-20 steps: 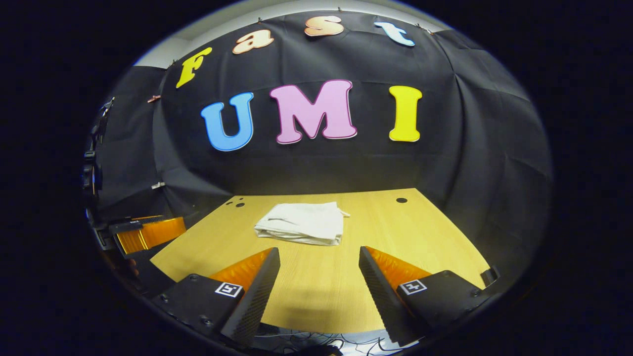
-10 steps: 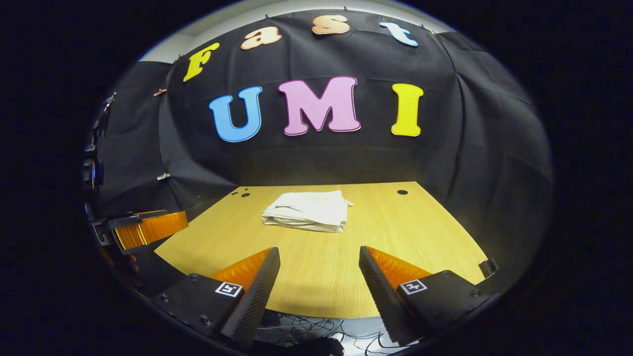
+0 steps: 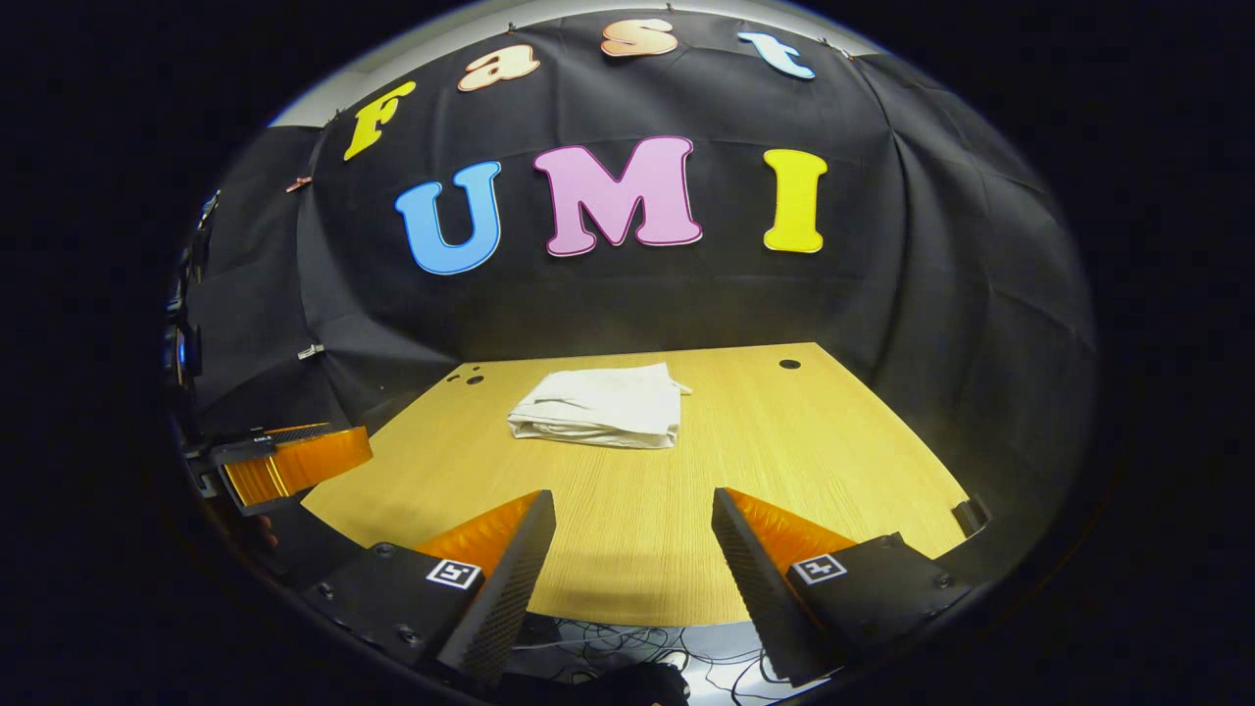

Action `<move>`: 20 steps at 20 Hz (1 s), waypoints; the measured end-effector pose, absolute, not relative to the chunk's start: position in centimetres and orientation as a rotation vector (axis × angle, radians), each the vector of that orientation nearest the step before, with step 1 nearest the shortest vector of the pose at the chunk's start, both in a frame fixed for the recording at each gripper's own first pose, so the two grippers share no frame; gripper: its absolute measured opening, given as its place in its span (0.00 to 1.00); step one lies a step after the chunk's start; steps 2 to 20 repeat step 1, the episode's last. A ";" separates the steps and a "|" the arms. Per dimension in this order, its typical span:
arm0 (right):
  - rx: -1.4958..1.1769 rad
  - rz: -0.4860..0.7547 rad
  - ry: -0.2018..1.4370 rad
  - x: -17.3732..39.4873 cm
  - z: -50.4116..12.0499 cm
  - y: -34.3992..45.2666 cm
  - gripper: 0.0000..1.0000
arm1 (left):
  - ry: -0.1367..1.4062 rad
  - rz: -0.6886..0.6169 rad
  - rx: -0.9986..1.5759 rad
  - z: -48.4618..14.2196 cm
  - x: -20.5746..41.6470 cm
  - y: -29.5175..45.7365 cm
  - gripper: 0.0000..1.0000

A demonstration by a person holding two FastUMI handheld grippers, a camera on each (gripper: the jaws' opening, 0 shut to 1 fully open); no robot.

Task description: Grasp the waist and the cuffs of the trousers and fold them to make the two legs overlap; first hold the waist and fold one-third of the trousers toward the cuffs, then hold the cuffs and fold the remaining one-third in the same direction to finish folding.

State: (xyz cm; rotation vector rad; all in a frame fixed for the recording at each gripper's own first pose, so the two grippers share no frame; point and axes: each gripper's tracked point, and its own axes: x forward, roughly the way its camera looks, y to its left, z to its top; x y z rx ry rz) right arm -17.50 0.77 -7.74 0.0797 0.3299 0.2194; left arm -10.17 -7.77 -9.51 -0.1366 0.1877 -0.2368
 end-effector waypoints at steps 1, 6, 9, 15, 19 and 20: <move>0.074 0.222 0.336 -17.4 -8.0 1.1 0.99 | 0.194 -0.235 -0.140 -9.4 -10.1 -7.8 0.96; 0.074 0.222 0.336 -17.4 -8.0 1.1 0.99 | 0.194 -0.235 -0.140 -9.4 -10.1 -7.8 0.96; 0.074 0.222 0.336 -17.4 -8.0 1.1 0.99 | 0.194 -0.235 -0.140 -9.4 -10.1 -7.8 0.96; 0.074 0.222 0.336 -17.4 -8.0 1.1 0.99 | 0.194 -0.235 -0.140 -9.4 -10.1 -7.8 0.96; 0.074 0.222 0.336 -17.4 -8.0 1.1 0.99 | 0.194 -0.235 -0.140 -9.4 -10.1 -7.8 0.96; 0.074 0.222 0.336 -17.4 -8.0 1.1 0.99 | 0.194 -0.235 -0.140 -9.4 -10.1 -7.8 0.96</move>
